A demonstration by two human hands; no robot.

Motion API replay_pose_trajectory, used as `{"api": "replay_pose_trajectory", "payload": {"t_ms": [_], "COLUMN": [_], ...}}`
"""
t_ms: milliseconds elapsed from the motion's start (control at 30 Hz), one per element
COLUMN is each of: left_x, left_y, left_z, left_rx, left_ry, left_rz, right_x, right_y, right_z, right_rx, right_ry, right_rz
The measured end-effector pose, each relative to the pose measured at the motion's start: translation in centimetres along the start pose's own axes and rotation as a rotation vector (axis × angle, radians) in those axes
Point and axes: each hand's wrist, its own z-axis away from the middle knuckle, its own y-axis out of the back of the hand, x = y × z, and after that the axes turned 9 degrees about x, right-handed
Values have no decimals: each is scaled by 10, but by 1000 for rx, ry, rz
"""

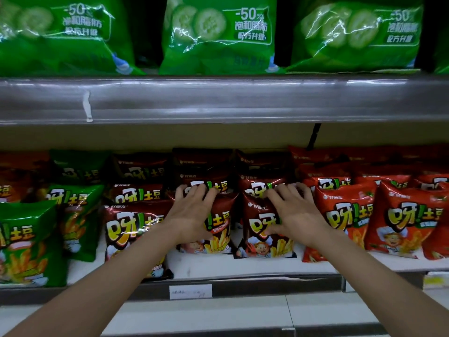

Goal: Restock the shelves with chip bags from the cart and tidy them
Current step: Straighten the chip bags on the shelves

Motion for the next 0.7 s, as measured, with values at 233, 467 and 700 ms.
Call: {"api": "replay_pose_trajectory", "payload": {"t_ms": [233,467,700], "left_x": [2,4,12], "left_y": [0,18,38], "left_z": [-3,7,40], "left_rx": [-56,-5,161], "left_ry": [-8,1,123], "left_rz": [-16,52,306], "right_x": [-4,-24,-72], "right_y": [2,27,54], "right_z": [6,7,24], "right_rx": [-20,-2,71], "right_ry": [-32,-11,2], "right_rz": [3,-16,-145]}}
